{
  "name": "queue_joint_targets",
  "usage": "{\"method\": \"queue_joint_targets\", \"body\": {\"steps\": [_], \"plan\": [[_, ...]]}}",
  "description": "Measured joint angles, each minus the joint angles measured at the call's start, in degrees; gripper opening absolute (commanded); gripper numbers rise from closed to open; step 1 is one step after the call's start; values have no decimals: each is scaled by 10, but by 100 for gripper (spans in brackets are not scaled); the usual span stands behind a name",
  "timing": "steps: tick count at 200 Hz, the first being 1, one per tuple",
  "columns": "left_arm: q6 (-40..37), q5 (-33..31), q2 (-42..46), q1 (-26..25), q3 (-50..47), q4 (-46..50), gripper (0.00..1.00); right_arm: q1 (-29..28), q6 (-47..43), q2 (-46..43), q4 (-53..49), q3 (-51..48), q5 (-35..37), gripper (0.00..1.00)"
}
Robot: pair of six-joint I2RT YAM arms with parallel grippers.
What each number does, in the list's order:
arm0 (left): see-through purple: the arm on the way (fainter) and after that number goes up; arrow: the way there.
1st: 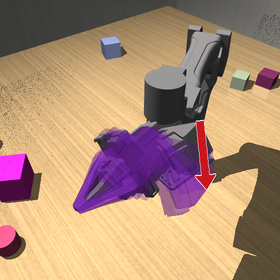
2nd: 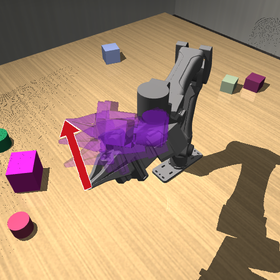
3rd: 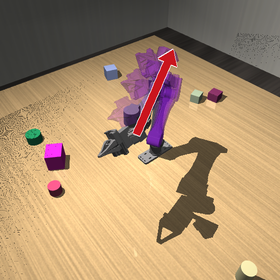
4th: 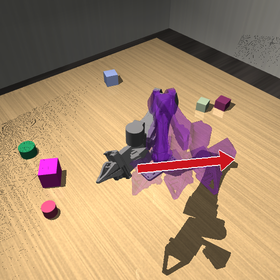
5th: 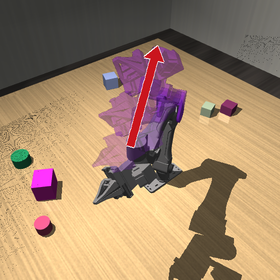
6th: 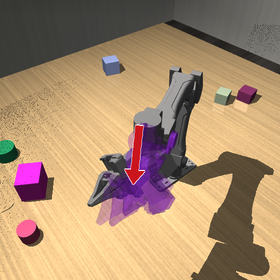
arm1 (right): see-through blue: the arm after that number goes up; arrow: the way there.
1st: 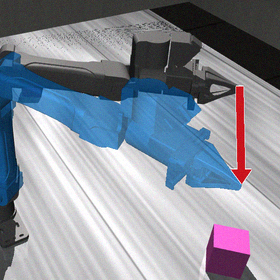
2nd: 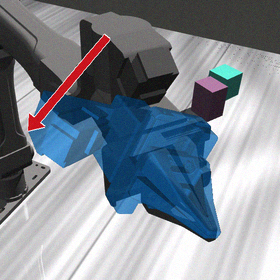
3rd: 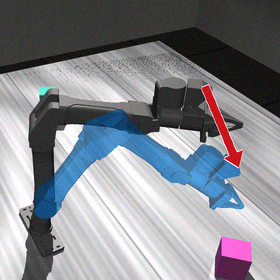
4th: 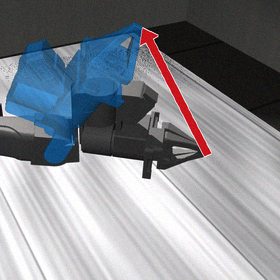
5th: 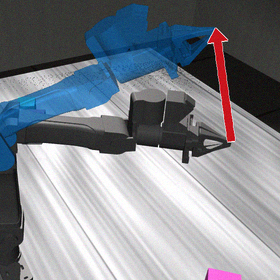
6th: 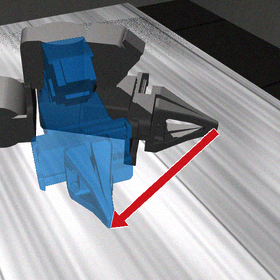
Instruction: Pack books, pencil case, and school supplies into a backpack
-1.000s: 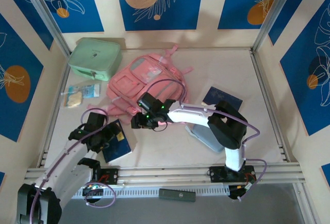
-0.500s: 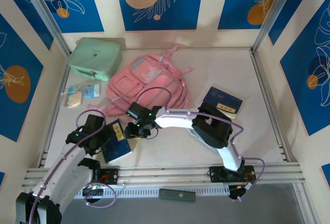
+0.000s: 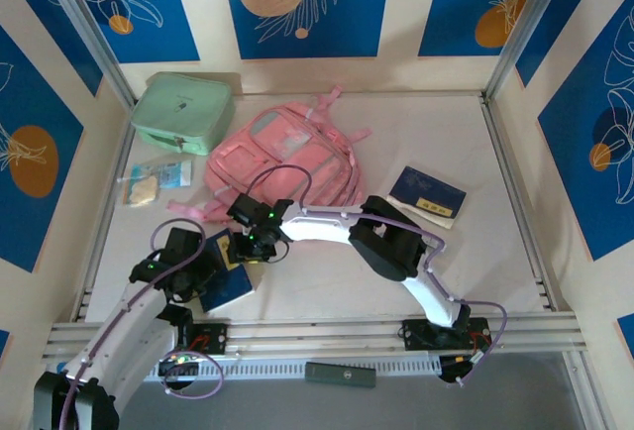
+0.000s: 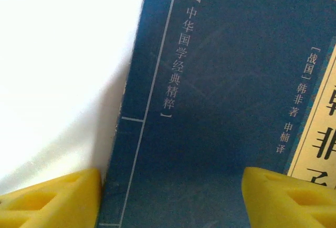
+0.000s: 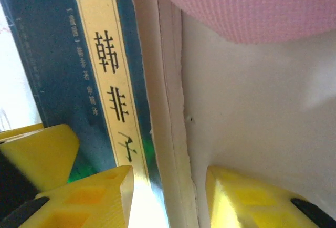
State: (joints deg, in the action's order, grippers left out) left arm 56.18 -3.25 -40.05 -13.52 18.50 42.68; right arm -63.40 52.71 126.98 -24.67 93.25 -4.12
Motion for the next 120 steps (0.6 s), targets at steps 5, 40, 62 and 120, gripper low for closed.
{"method": "queue_joint_targets", "body": {"steps": [5,40,62,120], "plan": [[0,0,2,0,-2,0,68,0,0,1,-4,3,0,40],[-1,-2,4,0,-4,0,67,-5,-7,9,-20,30,-4,39],[-1,-2,4,0,-4,0,67,-6,-12,9,-42,48,-4,38],[-1,-4,1,0,-4,0,67,-8,-25,9,-59,57,1,30]]}}
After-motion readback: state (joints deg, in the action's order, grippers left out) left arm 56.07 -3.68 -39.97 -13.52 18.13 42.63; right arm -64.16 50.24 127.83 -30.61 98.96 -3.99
